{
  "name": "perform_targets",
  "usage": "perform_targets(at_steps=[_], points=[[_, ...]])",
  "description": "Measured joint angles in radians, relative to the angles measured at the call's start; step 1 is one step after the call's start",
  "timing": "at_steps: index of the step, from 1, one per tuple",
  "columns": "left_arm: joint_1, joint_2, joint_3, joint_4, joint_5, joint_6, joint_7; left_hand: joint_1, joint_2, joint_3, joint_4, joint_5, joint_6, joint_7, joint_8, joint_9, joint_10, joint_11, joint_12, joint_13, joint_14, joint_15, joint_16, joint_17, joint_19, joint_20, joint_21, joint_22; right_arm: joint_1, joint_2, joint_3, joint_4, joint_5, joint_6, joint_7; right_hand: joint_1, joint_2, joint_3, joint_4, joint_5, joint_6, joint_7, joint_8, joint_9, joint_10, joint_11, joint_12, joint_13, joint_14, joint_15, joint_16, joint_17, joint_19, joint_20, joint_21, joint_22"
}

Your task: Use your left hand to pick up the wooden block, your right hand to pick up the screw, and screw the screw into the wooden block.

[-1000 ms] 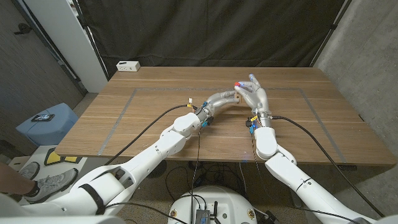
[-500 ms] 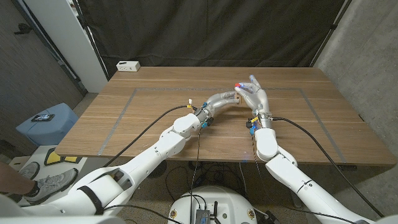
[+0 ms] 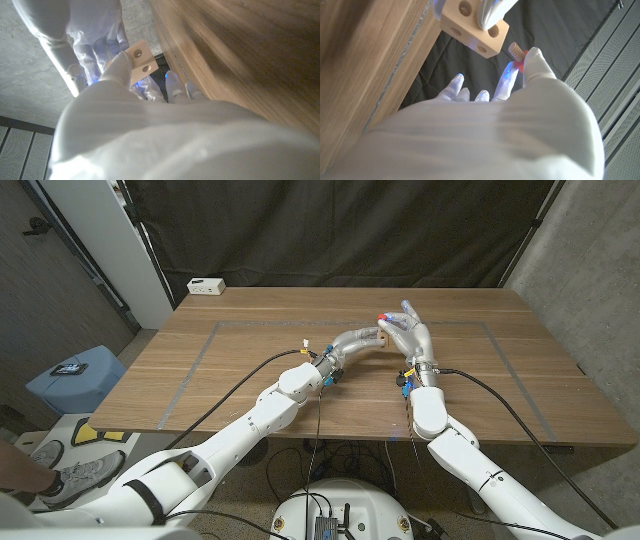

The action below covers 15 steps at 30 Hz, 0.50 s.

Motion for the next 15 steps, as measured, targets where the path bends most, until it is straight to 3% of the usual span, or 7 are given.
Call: perform_targets(at_steps=[15], points=[[-0.001, 0.001, 0.001, -0.002, 0.0, 0.0, -0.002, 0.0, 0.0, 0.001, -0.002, 0.0, 0.0, 0.0, -0.004, 0.0, 0.0, 0.0, -0.001, 0.0, 0.0, 0.0, 0.0, 0.0, 0.0, 0.0, 0.0, 0.0, -0.008, -0.003, 0.002, -0.005, 0.005, -0.008, 0.004, -0.005, 0.004, -0.001, -0.001, 0.0, 0.0, 0.0, -0.002, -0.004, 0.0, 0.0, 0.0, 0.0, 0.0, 0.0, 0.0, 0.0, 0.0, 0.0, 0.0, 0.0]])
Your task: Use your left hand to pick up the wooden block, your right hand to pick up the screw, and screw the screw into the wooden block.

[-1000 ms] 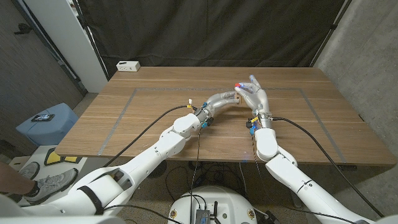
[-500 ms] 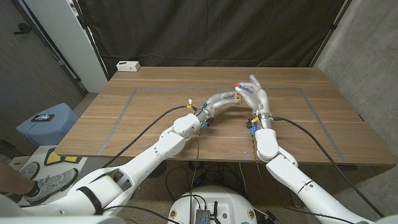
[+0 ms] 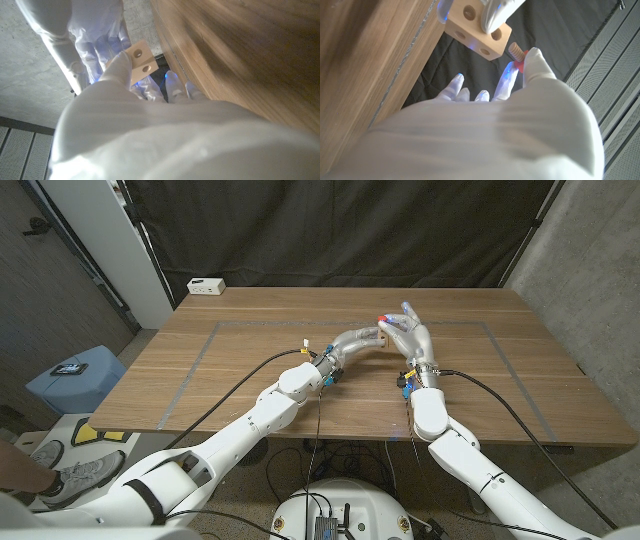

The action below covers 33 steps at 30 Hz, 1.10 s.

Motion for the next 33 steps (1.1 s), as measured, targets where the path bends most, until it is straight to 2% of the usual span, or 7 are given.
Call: perform_targets(at_steps=[33], points=[[0.014, 0.01, 0.0, -0.025, 0.001, 0.009, 0.008, -0.002, 0.002, 0.001, 0.0, -0.001, -0.001, 0.0, 0.004, 0.0, 0.0, 0.0, 0.001, 0.0, 0.0, 0.0, 0.0, 0.0, 0.0, 0.0, 0.0, 0.0, -0.007, -0.004, 0.005, 0.003, 0.011, 0.006, 0.005, 0.0, 0.0, -0.005, 0.001, -0.001, 0.0, 0.0, 0.007, -0.007, 0.0, 0.0, 0.0, 0.0, 0.0, 0.0, 0.0, 0.0, 0.0, 0.0, 0.0, 0.0]])
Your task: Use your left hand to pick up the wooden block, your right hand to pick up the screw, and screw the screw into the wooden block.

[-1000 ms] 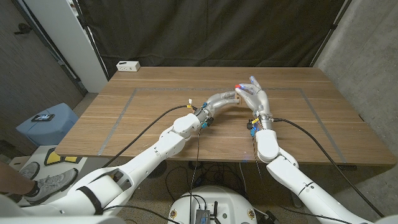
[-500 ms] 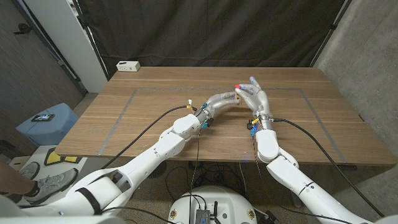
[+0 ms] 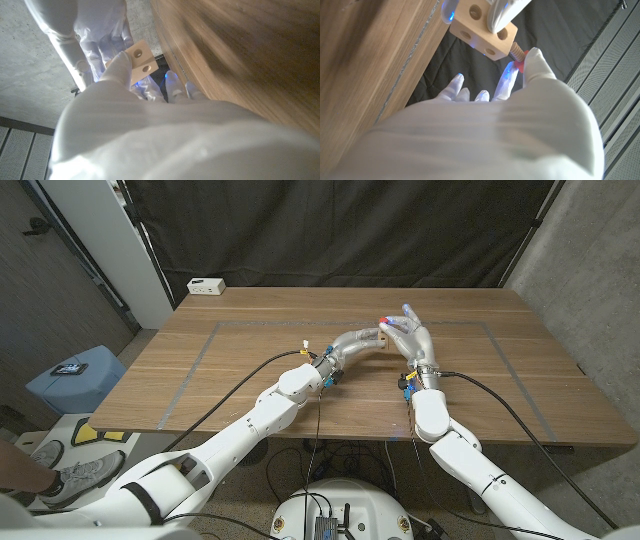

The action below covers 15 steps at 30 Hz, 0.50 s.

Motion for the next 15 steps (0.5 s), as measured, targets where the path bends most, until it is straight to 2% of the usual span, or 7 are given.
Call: perform_targets(at_steps=[15], points=[[0.001, 0.001, 0.003, -0.004, 0.001, 0.003, 0.001, -0.007, -0.004, 0.0, 0.0, -0.002, -0.003, 0.0, -0.004, -0.001, 0.0, 0.0, 0.0, 0.001, 0.0, 0.0, 0.0, 0.0, 0.0, 0.0, 0.0, 0.0, -0.007, -0.002, 0.001, 0.001, 0.004, 0.003, 0.003, 0.0, 0.0, -0.001, -0.001, -0.002, 0.0, 0.0, 0.004, 0.001, 0.0, 0.0, 0.0, 0.0, 0.0, 0.0, 0.0, 0.0, 0.0, 0.0, 0.0, 0.0]])
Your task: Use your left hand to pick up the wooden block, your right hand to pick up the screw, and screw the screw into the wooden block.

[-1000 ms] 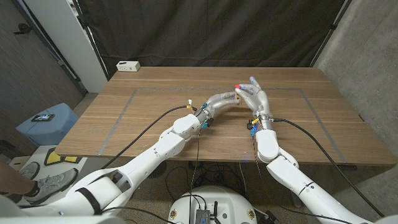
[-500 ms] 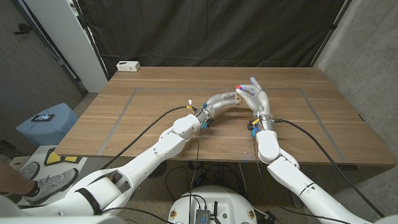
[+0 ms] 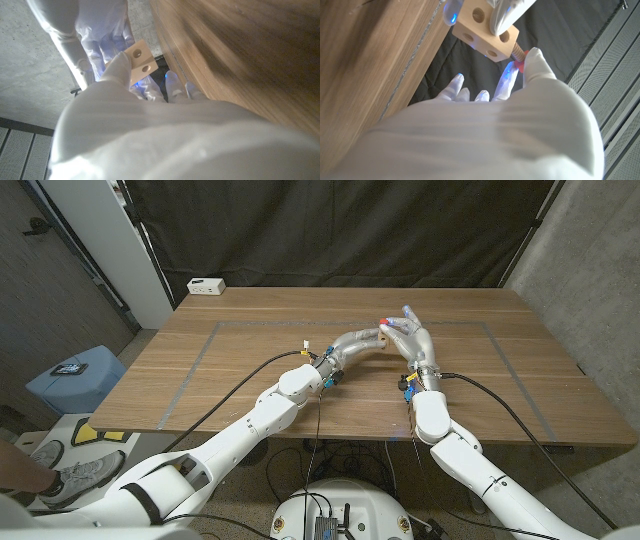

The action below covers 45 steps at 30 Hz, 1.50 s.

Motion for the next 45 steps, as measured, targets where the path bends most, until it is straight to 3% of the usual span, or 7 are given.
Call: perform_targets(at_steps=[45], points=[[0.006, -0.001, 0.005, -0.006, 0.0, 0.001, -0.006, 0.0, 0.0, 0.003, 0.0, 0.003, 0.003, 0.001, -0.001, 0.0, 0.0, 0.0, -0.003, -0.001, 0.0, 0.0, 0.0, 0.0, 0.0, 0.0, 0.0, 0.0, -0.018, -0.017, 0.014, -0.015, 0.003, -0.003, 0.007, -0.004, -0.004, -0.005, 0.0, 0.003, 0.007, 0.001, 0.006, -0.007, 0.0, 0.0, 0.0, 0.0, 0.0, 0.0, 0.0, 0.0, 0.0, 0.0, 0.0, 0.0]])
